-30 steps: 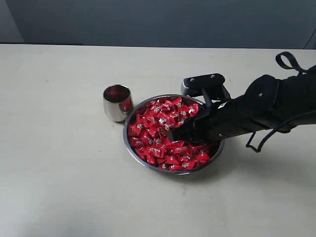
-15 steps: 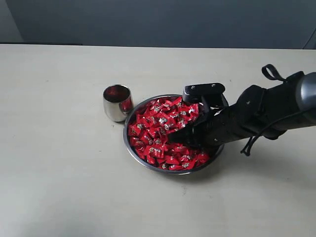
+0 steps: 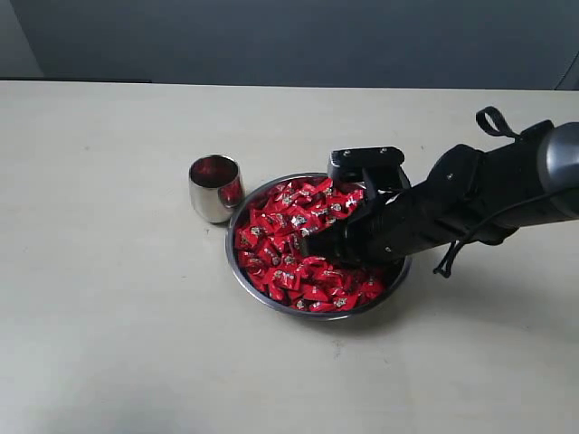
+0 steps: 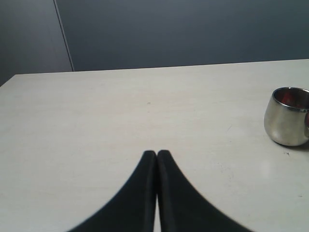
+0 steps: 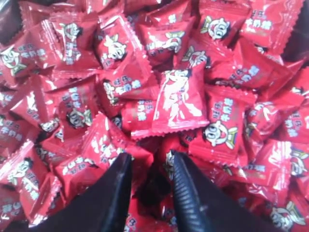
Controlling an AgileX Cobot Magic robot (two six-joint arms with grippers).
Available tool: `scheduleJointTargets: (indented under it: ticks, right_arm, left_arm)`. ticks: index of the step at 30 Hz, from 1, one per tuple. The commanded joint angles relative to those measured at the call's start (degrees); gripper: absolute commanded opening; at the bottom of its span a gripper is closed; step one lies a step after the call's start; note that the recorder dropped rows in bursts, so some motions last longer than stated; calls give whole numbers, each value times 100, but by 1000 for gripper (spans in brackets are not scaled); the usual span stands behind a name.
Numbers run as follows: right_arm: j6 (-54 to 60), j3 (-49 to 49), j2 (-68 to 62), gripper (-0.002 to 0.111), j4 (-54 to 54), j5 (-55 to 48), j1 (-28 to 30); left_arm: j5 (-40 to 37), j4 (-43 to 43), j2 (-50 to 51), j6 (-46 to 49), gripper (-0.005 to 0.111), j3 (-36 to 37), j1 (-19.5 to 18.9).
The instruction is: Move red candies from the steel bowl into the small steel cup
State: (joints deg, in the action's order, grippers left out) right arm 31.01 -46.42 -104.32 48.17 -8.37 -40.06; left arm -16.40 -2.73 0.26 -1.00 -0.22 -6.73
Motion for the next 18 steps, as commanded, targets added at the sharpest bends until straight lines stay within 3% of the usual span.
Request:
scheduleJointTargets:
  ticks: [1, 18]
  right_arm:
    - [32, -22, 4, 30, 46, -7, 2]
    - [49, -271, -171, 30, 351, -344, -5]
  left_arm:
    - [11, 16, -26, -9, 0, 22, -3]
    - [11, 16, -26, -9, 0, 22, -3]
